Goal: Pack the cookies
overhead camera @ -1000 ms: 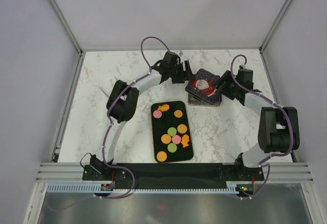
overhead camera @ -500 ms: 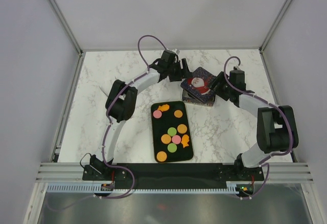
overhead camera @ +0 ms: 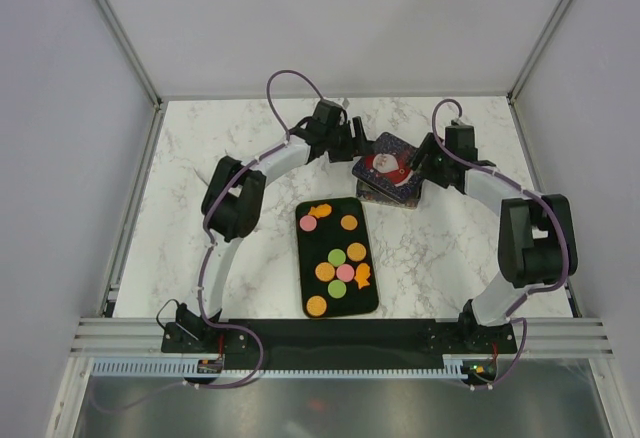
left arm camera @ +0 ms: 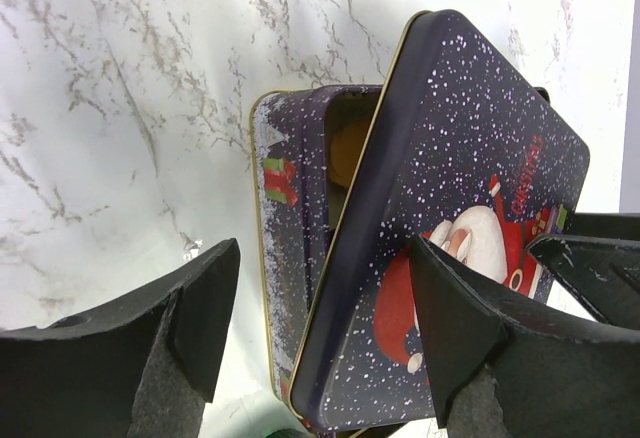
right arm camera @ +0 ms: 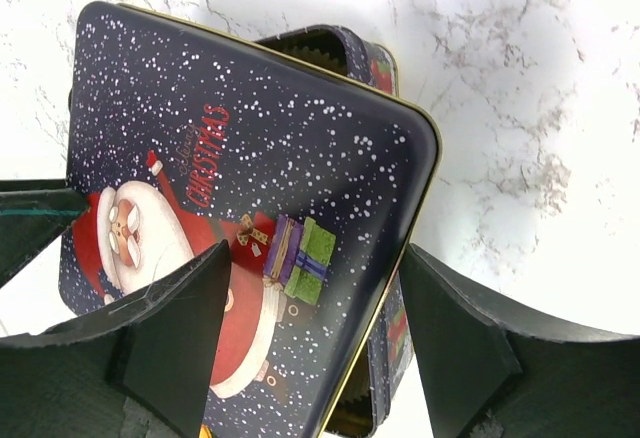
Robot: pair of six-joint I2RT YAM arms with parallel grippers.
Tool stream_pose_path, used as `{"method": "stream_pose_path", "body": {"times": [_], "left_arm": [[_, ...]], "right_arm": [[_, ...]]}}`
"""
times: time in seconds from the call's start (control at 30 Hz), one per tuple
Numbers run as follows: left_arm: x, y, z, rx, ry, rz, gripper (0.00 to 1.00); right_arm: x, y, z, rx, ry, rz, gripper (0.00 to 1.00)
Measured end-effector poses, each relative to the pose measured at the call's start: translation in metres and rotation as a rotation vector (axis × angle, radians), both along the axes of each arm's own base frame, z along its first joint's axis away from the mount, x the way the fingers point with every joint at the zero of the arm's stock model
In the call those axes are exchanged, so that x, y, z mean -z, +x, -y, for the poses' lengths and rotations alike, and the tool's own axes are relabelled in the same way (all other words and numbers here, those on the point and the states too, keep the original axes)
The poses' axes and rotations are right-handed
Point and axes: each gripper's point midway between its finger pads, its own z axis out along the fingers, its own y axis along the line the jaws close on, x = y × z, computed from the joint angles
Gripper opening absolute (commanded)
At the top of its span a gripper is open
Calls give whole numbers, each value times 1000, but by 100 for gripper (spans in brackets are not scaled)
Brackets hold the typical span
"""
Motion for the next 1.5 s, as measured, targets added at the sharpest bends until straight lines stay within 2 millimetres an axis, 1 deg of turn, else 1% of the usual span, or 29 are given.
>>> {"method": "stream_pose_path", "body": {"times": [0.27,0.63,0.7,0.77,1.07,1.17,1.37,1.4,1.5], "left_arm": [[0,-1,-4,-9,14,9,74],[-1,-2,-7,-6,14,16,73],[3,-6,-8,-2,27,8,73],[6,-8,-8,1,29,3,73],[5,-10,-9,2,24,13,73],[5,-15,-12,2,27,9,76],[5,-20,-14,4,30,4,78],[5,-21,-14,4,31,2,83],[6,-26,-16,11,35,-8,87]], "right_arm": [[0,10,-2,-19,-16,-2,72],[0,35,0,-30,-50,0,71],[2,36,1,-30,-57,-6,72],[7,36,0,-30,-57,-17,72],[6,36,-2,-37,-60,-12,72],[6,33,-3,-41,-60,-12,72],[3,23,-6,-50,-63,-15,72],[3,21,-6,-51,-65,-15,72],[3,10,-8,-59,-67,-20,74]]}}
